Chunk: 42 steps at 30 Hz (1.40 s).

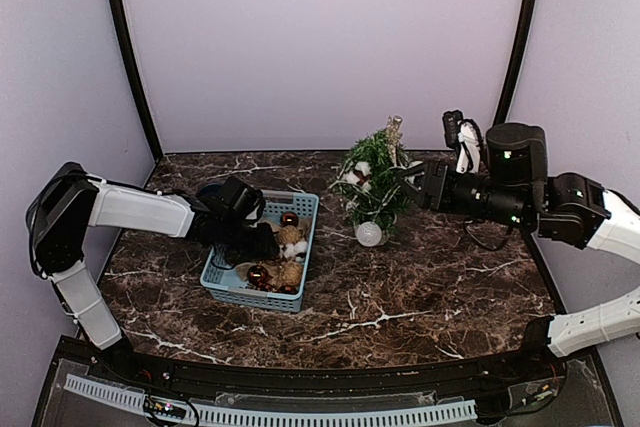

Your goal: Decorate the small christmas tree

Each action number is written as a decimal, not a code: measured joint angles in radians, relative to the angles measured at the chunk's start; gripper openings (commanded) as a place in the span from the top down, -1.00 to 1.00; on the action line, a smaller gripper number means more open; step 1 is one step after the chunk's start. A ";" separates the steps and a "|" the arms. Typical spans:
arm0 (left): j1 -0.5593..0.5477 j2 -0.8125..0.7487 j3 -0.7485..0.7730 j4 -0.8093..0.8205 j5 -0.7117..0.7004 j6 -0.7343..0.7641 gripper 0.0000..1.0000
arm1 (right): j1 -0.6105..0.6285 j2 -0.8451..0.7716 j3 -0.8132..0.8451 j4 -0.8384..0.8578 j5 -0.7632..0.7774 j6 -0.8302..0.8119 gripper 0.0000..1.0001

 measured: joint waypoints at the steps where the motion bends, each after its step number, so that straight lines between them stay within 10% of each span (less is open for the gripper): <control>1: 0.000 0.000 0.000 0.002 -0.005 0.001 0.29 | 0.000 0.000 -0.002 -0.001 0.000 0.003 0.01; 42: 0.000 0.027 -0.012 0.160 0.016 -0.011 1.00 | -0.001 -0.015 -0.014 -0.011 0.023 0.032 0.00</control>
